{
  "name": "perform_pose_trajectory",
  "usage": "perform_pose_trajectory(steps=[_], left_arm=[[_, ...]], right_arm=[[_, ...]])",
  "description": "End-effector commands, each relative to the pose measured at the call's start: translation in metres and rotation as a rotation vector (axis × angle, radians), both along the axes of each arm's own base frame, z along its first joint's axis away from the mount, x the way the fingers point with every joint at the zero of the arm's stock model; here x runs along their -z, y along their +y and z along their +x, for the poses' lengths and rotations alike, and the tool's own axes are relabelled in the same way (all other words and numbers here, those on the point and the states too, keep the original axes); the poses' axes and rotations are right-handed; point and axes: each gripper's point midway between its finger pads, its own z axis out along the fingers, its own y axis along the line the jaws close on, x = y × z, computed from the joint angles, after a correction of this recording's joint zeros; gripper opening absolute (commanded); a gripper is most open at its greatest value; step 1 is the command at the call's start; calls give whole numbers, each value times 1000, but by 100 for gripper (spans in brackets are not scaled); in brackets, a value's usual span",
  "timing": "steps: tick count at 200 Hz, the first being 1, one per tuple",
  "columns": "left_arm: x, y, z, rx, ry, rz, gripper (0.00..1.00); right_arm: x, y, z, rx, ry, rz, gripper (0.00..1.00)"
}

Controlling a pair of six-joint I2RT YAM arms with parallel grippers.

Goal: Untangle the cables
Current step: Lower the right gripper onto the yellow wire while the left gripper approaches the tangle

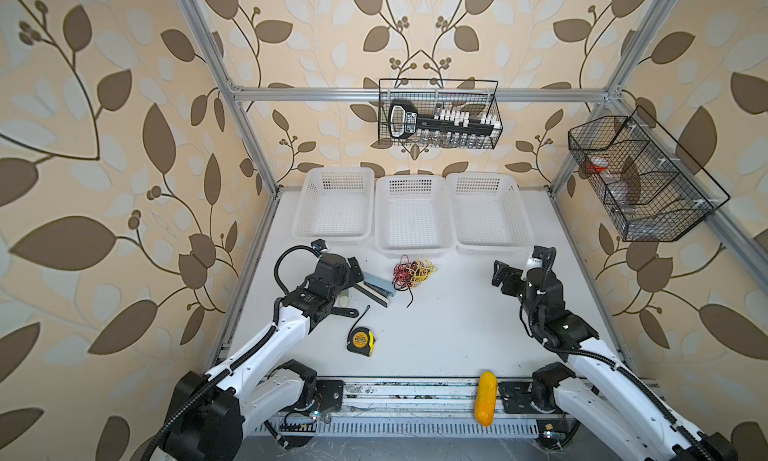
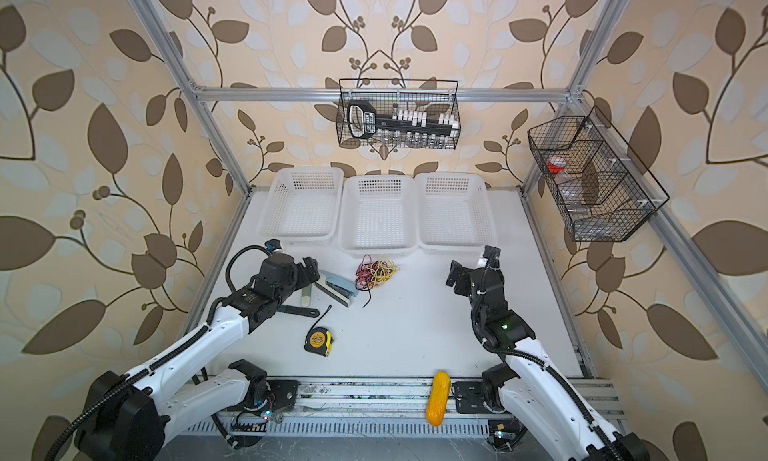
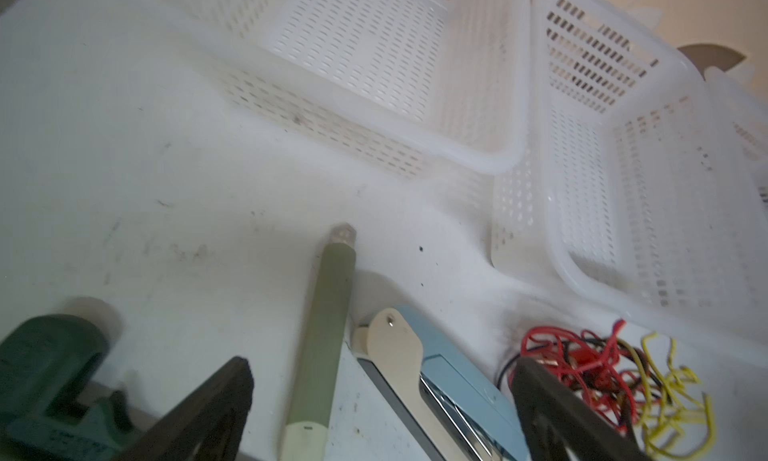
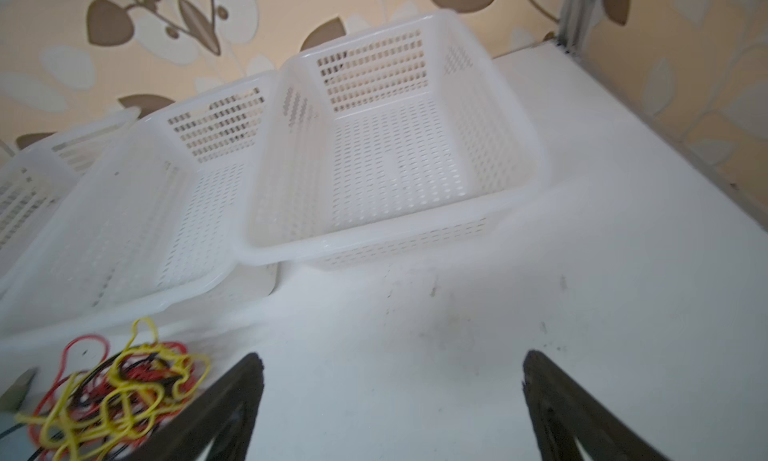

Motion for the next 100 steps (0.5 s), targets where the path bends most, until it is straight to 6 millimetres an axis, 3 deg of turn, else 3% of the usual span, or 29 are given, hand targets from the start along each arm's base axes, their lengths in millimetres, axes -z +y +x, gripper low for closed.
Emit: perform_pose_trajectory(steps=[1,54,100], left_arm=[[-16,-29,-8,91,13,-89,99],[-22,-70,-21,205,27,-193,99],[-21,-76,-27,212,17,-200,99]], right_arm=[[5,29,-11,-101,74,-8,94],[3,117,-7,-294,108,-56,90],[6,189,6,-401,134,-22,85]])
